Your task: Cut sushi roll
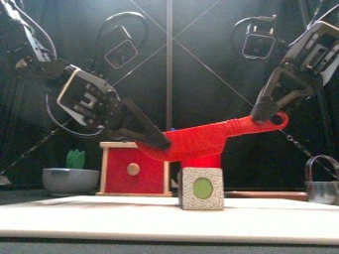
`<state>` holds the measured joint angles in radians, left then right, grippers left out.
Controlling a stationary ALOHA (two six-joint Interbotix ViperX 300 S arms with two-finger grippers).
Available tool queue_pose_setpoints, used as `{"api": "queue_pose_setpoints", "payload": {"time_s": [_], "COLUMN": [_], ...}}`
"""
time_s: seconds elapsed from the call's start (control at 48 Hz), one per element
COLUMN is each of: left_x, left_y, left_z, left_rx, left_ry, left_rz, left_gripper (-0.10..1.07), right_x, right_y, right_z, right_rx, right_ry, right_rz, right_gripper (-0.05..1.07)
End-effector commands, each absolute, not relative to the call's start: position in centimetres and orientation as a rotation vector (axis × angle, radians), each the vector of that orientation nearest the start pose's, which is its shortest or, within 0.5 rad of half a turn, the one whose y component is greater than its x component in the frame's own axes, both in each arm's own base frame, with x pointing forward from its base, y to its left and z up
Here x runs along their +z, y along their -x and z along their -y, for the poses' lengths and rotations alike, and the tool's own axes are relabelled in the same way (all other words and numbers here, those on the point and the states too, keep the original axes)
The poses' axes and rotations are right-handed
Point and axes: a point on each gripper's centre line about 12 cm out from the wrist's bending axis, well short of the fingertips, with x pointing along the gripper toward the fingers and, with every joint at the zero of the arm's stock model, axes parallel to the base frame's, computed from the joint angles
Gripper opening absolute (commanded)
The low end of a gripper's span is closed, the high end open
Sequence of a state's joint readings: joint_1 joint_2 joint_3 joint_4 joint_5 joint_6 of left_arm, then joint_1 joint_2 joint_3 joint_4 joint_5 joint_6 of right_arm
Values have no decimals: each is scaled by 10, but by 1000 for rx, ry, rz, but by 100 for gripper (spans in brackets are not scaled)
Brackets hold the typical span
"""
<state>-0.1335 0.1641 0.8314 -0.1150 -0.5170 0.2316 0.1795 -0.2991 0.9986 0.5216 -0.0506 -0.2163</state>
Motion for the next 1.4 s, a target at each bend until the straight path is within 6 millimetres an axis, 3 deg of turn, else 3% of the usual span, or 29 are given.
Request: {"api": "queue_pose_setpoints", "payload": {"time_s": [0.0,0.417,0.75,1.208,1.375], "left_x": [111,92,110,99,85], "left_y": [-378,-377,-378,-377,-373], "left_z": [44,41,38,37,37], "left_rx": [-110,-116,-118,-119,-125], "left_ry": [-180,-192,-209,-209,-207], "left_rz": [-469,-563,-521,-556,-629], "left_gripper": [29,29,29,29,29], "right_x": [171,160,186,171,153], "right_y": [-289,-289,-293,-293,-292], "right_z": [-52,-50,-44,-43,-42], "right_rx": [59,46,57,45,34], "right_ry": [-224,-214,-178,-185,-181], "right_rz": [-653,-679,-590,-644,-705], "right_gripper": [39,39,39,39,39]}}
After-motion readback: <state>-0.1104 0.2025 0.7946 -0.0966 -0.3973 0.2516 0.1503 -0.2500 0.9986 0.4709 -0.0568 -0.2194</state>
